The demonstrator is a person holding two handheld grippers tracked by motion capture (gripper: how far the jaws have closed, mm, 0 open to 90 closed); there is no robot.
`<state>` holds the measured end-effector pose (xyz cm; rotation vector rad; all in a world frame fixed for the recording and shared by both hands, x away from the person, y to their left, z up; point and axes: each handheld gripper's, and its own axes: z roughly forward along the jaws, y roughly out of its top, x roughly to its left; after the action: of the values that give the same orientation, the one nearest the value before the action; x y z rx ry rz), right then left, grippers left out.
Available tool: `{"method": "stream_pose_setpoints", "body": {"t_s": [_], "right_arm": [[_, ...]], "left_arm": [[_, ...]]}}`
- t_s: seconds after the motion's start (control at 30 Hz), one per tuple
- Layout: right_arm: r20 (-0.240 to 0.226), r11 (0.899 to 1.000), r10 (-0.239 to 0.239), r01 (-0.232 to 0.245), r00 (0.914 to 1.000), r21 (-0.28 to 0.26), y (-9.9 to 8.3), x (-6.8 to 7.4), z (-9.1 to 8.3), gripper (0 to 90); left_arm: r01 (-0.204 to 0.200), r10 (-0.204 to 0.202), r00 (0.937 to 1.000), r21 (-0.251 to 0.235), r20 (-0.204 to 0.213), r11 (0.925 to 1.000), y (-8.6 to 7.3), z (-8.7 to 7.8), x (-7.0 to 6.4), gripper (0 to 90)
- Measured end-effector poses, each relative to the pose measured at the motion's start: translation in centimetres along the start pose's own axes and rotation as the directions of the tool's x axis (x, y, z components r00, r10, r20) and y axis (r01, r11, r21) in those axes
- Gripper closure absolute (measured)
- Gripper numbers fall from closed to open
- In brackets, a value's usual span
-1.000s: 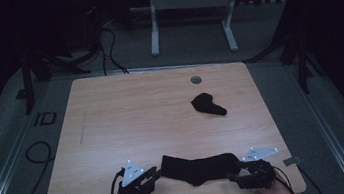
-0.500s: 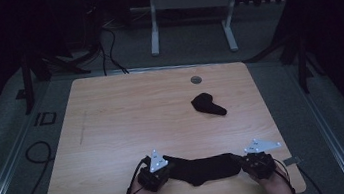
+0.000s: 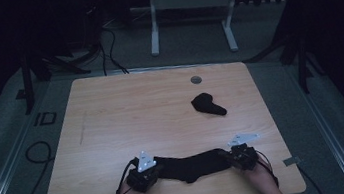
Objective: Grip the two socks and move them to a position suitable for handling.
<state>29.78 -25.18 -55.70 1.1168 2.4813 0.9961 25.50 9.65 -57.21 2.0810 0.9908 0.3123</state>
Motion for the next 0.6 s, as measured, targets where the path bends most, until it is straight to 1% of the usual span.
{"method": "stream_pose_setpoints", "body": {"t_s": [0.03,0.13,0.27,0.3,0.33,0.37,0.4,0.43,0.47,0.5,0.57,0.6], "right_arm": [[-0.012,1.000,-0.001,0.001,0.9999,-0.003,0.1,0.3,0.2,87.3],[-0.028,1.000,-0.010,0.010,0.9996,0.002,0.4,0.8,0.5,86.6],[-0.034,1.000,-0.017,0.017,0.9993,0.002,0.6,1.0,0.7,85.2],[-0.041,1.000,-0.009,0.009,0.9991,0.003,0.7,1.0,0.7,83.6],[-0.053,1.000,-0.004,0.004,0.9986,0.007,0.8,1.0,0.6,81.5],[-0.064,1.000,0.001,-0.001,0.9980,-0.003,0.9,0.9,0.4,78.5],[-0.072,1.000,0.009,-0.011,0.9973,-0.021,1.0,0.8,0.1,74.4],[-0.076,0.999,0.013,-0.017,0.9970,-0.046,1.4,0.5,-0.3,69.5],[-0.064,0.998,0.012,-0.016,0.9979,-0.059,1.7,0.3,-0.5,68.5],[-0.043,0.997,0.005,-0.009,0.9991,-0.077,2.2,0.0,-0.8,66.9],[-0.012,0.994,0.000,-0.002,0.9999,-0.109,3.2,-0.9,-1.3,64.5],[0.004,0.992,0.004,-0.003,1.0000,-0.125,3.8,-1.5,-1.3,62.8]], "left_arm": [[0.005,-0.005,1.0000,-0.001,0.003,1.0000,-0.1,-0.1,0.2,90.0],[0.017,-0.017,0.9999,-0.004,0.002,0.9998,-0.4,-0.5,0.7,90.0],[0.025,-0.025,0.9997,-0.011,0.003,0.9996,-0.5,-0.6,0.8,89.8],[0.028,-0.028,0.9996,-0.018,0.009,0.9994,-0.6,-0.7,0.9,89.5],[0.036,-0.035,0.9990,-0.034,0.029,0.9988,-0.6,-0.8,1.0,85.3],[0.044,-0.042,0.9980,-0.052,0.048,0.9976,-0.6,-0.9,1.0,81.4],[0.040,-0.035,0.9973,-0.090,0.065,0.9952,-0.6,-1.3,1.1,77.2],[0.041,-0.032,0.9967,-0.113,0.074,0.9928,-0.6,-1.5,1.1,71.3],[0.037,-0.027,0.9963,-0.135,0.081,0.9902,-0.6,-1.8,1.2,69.8],[0.034,-0.023,0.9968,-0.147,0.077,0.9885,-0.5,-2.1,1.2,67.6],[0.038,-0.027,0.9972,-0.156,0.070,0.9870,-0.4,-2.5,1.3,57.8],[0.038,-0.028,0.9974,-0.150,0.066,0.9879,-0.4,-2.6,1.4,55.8]]}}
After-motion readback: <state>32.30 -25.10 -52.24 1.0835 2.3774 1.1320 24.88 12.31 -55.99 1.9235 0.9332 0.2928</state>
